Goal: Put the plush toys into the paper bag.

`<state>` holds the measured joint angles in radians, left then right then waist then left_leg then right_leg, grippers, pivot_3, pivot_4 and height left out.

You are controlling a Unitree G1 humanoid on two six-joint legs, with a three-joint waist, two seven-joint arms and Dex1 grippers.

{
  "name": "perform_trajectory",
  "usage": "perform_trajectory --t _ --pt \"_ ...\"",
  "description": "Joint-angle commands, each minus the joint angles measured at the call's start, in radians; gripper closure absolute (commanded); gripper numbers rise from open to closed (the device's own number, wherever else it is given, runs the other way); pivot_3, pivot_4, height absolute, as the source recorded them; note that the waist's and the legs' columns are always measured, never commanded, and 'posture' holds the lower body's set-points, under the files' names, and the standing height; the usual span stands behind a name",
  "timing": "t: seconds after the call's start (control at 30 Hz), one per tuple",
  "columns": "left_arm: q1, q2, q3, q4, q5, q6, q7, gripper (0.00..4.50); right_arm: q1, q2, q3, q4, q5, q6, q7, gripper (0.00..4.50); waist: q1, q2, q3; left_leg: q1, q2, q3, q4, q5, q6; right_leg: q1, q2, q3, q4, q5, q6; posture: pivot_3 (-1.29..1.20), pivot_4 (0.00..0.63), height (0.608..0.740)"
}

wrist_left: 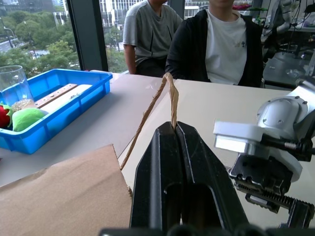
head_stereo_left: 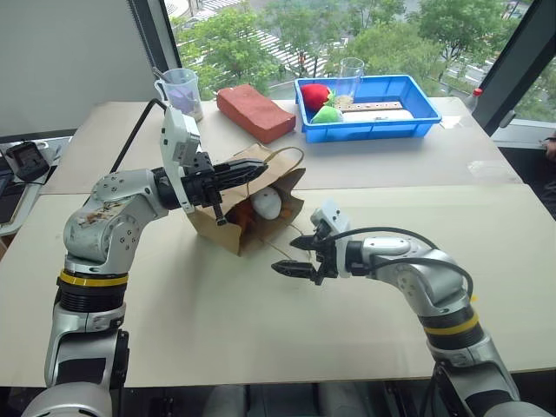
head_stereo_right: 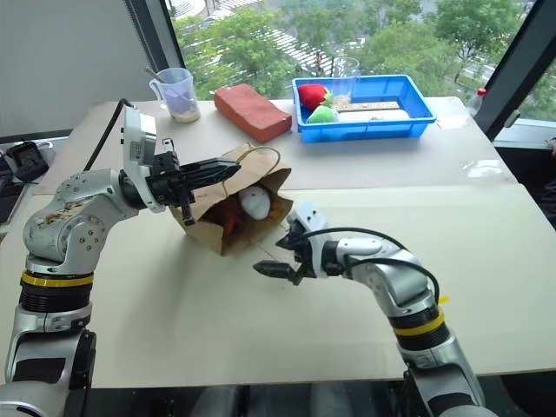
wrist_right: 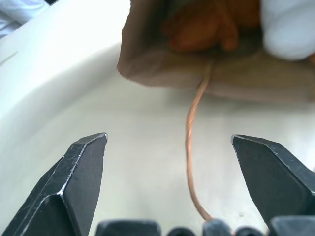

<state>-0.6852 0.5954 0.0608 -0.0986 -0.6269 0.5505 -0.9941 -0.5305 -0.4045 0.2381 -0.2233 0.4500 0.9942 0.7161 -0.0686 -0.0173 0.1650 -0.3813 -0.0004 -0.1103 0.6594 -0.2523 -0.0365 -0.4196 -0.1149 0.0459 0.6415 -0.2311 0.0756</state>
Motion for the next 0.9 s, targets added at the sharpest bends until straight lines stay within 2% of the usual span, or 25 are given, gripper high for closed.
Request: perform_trajectory --t 0.03,0.17,0.43,0.63,0.9 --pt "-0.023 0.007 0.013 -0.012 -0.002 -0.004 -0.001 4.5 -0.005 0.013 0.02 0.027 -0.032 -0.057 -0.012 0.28 0.001 0.0 0.0 0.0 0.0 0.0 0.0 0.0 0.0 0.0 0.0 0.0 0.0 0.0 0.0 0.0 0.15 0.74" --pt "-0.019 0.015 0.02 -0.021 -0.004 0.002 0.005 4.5 -0.006 0.021 0.02 0.038 -0.043 -0.083 -0.007 1.5 0.003 0.0 0.0 -0.002 0.0 0.0 0.001 0.0 0.0 -0.001 0.0 0.0 0.0 0.0 0.0 0.0 0.15 0.74" --pt "-0.017 0.021 0.026 -0.02 -0.002 -0.001 0.012 4.5 -0.009 0.022 -0.018 0.004 -0.029 -0.107 -0.01 4.31 0.002 0.0 0.0 -0.002 0.0 0.0 0.0 0.0 0.0 -0.001 0.0 0.0 0.0 0.0 0.0 0.0 0.15 0.74" --pt "-0.097 -0.022 -0.007 0.089 0.064 -0.087 0.012 4.5 -0.028 0.028 -0.162 -0.164 0.054 -0.054 -0.072 4.42 0.012 0.0 0.0 -0.002 0.0 0.0 0.001 0.0 0.0 -0.001 0.0 0.0 0.0 0.0 0.0 0.0 0.15 0.74" --pt "-0.346 -0.155 -0.051 0.487 0.186 -0.3 -0.065 4.5 -0.099 0.007 -0.301 -0.358 0.189 0.029 -0.151 4.42 0.026 0.0 0.0 -0.003 0.0 0.0 0.001 0.0 0.0 -0.001 0.0 -0.001 0.0 0.0 0.0 0.0 0.15 0.74"
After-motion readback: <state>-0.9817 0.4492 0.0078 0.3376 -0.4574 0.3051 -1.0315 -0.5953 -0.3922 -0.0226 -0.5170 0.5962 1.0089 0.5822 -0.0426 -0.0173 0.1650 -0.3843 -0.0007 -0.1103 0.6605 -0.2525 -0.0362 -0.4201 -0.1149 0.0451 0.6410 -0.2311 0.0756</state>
